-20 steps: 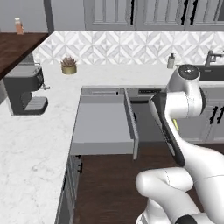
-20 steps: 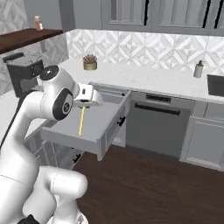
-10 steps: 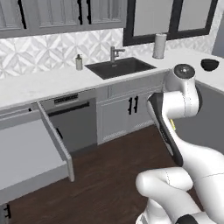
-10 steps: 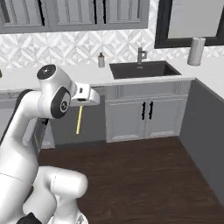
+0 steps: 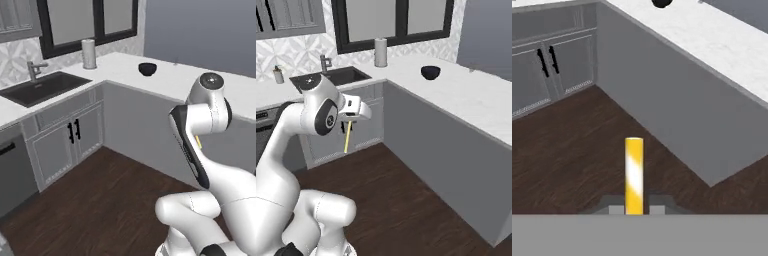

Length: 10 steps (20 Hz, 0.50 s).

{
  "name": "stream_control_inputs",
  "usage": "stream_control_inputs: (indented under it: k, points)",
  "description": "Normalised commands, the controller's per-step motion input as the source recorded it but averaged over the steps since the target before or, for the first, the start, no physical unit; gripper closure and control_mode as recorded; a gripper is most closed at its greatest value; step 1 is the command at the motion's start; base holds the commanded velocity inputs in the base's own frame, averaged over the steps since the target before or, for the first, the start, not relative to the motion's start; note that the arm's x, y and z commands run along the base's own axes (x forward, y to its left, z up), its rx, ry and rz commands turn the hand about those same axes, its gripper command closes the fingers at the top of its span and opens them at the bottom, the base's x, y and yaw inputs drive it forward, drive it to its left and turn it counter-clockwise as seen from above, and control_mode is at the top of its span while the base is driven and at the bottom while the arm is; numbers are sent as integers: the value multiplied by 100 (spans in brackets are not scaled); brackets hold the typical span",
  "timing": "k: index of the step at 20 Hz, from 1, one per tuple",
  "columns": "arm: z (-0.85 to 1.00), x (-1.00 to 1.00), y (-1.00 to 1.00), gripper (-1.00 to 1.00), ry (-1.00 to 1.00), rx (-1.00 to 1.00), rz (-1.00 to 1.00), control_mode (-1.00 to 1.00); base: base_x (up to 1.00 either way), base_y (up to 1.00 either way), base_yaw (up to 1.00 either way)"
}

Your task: Take a straw from the drawer in front and place it inside the glass cup on the dining counter.

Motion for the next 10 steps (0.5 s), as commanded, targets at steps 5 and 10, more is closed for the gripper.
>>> stream_control_inputs:
  k: [5, 10]
  points:
    - [0, 0, 0, 100, 0, 0, 0, 100, -31, -90, -51]
    - [0, 0, 0, 100, 0, 0, 0, 100, -5, -100, -40]
